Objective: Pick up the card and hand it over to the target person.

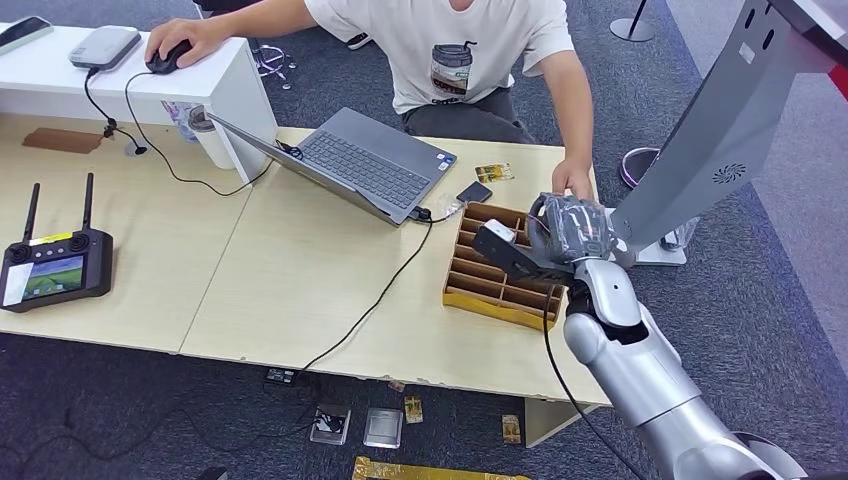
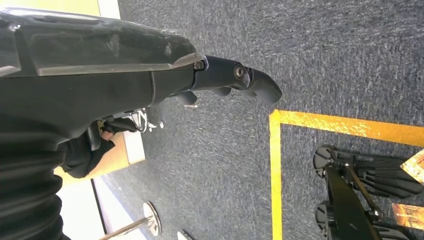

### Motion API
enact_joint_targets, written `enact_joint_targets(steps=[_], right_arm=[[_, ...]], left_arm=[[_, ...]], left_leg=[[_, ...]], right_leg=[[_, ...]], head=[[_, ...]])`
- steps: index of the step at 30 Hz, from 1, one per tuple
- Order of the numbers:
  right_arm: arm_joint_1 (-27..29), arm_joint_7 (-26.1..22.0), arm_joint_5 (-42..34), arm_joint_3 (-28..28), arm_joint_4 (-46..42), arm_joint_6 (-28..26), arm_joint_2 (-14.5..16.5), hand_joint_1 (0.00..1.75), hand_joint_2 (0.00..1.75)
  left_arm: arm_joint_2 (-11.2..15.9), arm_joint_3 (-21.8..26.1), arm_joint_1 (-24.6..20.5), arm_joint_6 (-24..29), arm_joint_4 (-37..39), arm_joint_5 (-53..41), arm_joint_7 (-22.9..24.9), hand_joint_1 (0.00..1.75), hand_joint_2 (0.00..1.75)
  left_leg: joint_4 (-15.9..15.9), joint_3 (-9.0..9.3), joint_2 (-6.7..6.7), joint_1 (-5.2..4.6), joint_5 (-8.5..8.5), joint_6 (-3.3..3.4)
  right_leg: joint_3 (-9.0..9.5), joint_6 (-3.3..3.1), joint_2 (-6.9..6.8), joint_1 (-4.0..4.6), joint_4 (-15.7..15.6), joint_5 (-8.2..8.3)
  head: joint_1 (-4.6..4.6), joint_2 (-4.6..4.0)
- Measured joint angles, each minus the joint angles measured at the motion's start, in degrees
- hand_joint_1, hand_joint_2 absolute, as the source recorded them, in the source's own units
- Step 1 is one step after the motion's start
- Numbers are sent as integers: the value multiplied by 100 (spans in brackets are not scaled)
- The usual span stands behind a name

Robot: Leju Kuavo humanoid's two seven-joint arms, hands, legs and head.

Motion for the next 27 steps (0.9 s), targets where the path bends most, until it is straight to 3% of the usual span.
enact_joint_targets(steps=[9,19,20,21,23,24,25,27], right_arm=[[-69,-43,43,121,75,-55,102,175,175],[275,237,183,36,-431,13,-177,171,175],[285,253,176,47,-394,61,-179,160,175],[289,271,161,63,-339,122,-174,129,175],[283,323,92,84,-231,276,-151,46,175],[276,345,63,97,-176,351,-139,13,175],[272,364,38,105,-133,411,-127,0,175],[278,393,24,117,-76,496,-129,0,175]], left_arm=[[-17,36,3,31,-25,40,72,0,175],[81,-126,6,-59,-127,-101,110,0,175],[86,-139,5,-67,-129,-112,108,0,175],[91,-149,4,-75,-128,-119,105,0,175],[97,-161,2,-92,-124,-126,102,0,175],[99,-166,2,-100,-121,-128,100,0,175],[100,-174,0,-107,-118,-134,97,0,175],[107,-208,-4,-124,-114,-168,82,0,175]], left_leg=[[-8,11,1,2,2,-2],[-11,12,-12,4,5,0],[-11,12,-12,4,4,0],[-13,14,-13,5,4,0],[-12,14,-8,5,3,-1],[-13,15,-7,5,3,-1],[-12,14,-6,5,2,-2],[-13,16,-6,5,3,-3]], right_leg=[[11,-2,1,2,-9,2],[18,0,-13,5,-16,2],[19,0,-12,5,-16,1],[21,0,-13,5,-18,2],[19,-1,-8,5,-17,1],[18,-1,-7,5,-17,1],[17,-2,-6,5,-15,0],[18,-3,-6,5,-15,1]], head=[[0,0],[0,0],[0,0],[0,0],[0,0],[0,0],[0,0],[0,0]])
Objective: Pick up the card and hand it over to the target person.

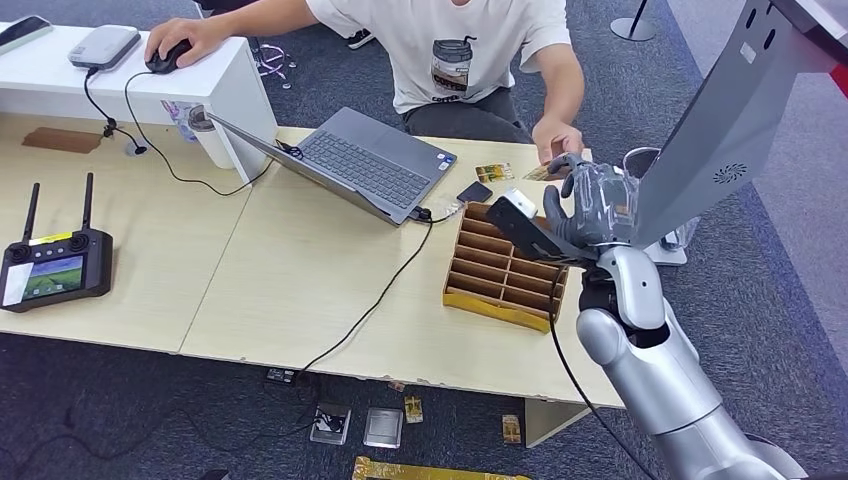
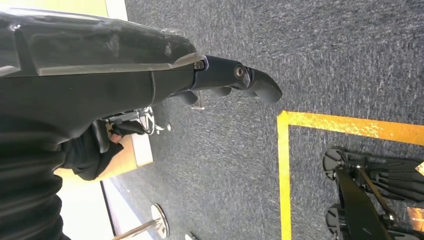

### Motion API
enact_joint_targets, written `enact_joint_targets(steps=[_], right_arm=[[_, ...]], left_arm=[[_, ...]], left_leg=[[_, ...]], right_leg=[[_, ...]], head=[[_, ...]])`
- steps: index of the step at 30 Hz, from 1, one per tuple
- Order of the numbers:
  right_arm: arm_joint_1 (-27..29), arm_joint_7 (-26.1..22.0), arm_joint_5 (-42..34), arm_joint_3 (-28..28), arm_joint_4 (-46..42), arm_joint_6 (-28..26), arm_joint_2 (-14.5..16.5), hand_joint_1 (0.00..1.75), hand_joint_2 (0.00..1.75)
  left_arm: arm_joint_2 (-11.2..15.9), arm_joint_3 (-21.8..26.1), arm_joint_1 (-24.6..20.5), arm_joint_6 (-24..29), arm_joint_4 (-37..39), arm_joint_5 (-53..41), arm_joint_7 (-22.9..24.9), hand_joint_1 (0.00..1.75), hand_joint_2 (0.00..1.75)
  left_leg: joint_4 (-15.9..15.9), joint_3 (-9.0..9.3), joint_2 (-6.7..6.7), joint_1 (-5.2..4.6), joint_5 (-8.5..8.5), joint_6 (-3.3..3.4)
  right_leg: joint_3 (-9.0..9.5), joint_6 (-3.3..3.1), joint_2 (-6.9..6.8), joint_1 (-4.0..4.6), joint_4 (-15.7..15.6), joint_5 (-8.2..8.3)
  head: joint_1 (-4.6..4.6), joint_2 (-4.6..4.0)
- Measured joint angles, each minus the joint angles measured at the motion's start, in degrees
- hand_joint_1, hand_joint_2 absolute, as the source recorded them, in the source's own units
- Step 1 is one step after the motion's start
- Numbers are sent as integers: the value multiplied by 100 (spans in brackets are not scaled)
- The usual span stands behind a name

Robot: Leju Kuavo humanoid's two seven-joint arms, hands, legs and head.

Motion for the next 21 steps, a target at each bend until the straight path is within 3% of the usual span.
enact_joint_targets(steps=[15,21], right_arm=[[504,207,177,-533,-575,178,-284,0,175],[465,194,205,-623,-575,301,-352,0,175]], left_arm=[[44,-260,-19,-89,-57,-255,-66,0,175],[42,-273,-28,-114,-32,-268,-78,0,175]], left_leg=[[2,-3,-11,1,0,0],[5,-6,-5,-1,1,1]], right_leg=[[0,-1,-11,1,0,-4],[-6,0,-5,-1,4,-1]], head=[[0,0],[0,0]])
